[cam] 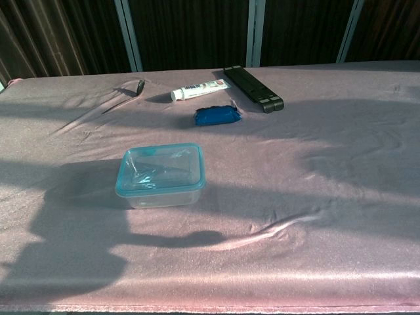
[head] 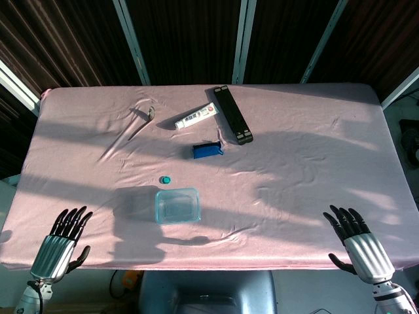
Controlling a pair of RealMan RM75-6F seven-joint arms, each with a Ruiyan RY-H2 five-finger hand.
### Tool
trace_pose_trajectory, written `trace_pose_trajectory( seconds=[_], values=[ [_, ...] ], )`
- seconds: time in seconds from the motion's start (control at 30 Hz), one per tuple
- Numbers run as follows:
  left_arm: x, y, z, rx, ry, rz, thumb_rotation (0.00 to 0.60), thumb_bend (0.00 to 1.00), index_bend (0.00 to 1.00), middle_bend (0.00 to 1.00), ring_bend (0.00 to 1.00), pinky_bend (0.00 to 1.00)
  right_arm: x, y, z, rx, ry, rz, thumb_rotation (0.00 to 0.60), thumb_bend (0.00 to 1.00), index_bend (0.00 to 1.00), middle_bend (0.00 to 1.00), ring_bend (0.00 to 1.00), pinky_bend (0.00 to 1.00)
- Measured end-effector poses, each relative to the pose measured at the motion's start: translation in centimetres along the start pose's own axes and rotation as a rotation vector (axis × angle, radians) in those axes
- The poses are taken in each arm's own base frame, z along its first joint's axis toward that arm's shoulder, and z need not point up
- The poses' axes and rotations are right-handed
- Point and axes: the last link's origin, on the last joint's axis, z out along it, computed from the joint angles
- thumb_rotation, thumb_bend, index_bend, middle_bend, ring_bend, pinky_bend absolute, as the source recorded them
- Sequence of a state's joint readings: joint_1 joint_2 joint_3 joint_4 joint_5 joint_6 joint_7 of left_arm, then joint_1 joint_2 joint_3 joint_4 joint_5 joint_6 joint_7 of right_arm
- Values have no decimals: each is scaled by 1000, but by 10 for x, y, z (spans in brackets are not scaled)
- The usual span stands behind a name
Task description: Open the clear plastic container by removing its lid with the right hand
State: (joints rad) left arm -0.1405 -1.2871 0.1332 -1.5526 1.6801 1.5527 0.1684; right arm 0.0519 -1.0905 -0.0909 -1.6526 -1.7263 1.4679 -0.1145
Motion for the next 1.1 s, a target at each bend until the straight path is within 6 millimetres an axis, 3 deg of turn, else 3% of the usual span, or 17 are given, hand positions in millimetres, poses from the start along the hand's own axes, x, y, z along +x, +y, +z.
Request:
trace_pose_trajectory(
  seconds=[0.2, 0.3, 0.63, 0.87, 1.1],
  values=[
    [-4, 10, 2, -56, -13, -43, 600, 306, 0, 0, 0, 0, -1, -3, 0, 13, -4, -2, 600, 337, 0, 0, 0, 0],
    [-8, 25, 12, -142, -23, -110, 600, 294, 0, 0, 0, 0, -3, -4, 0, 21, -12, -4, 600, 337, 0, 0, 0, 0],
    [-32, 113, 98, -389, -37, -283, 600, 284, 0, 0, 0, 0, -5, -7, 1, 43, -44, 0, 600, 336, 0, 0, 0, 0],
    [-50, 145, 137, -385, -110, -220, 600, 274, 0, 0, 0, 0, -2, -4, 1, 40, -53, 11, 600, 336, 0, 0, 0, 0],
    [-58, 151, 162, -328, -141, -146, 600, 274, 0, 0, 0, 0, 3, 0, -1, 36, -39, 24, 600, 336, 0, 0, 0, 0]
  ],
)
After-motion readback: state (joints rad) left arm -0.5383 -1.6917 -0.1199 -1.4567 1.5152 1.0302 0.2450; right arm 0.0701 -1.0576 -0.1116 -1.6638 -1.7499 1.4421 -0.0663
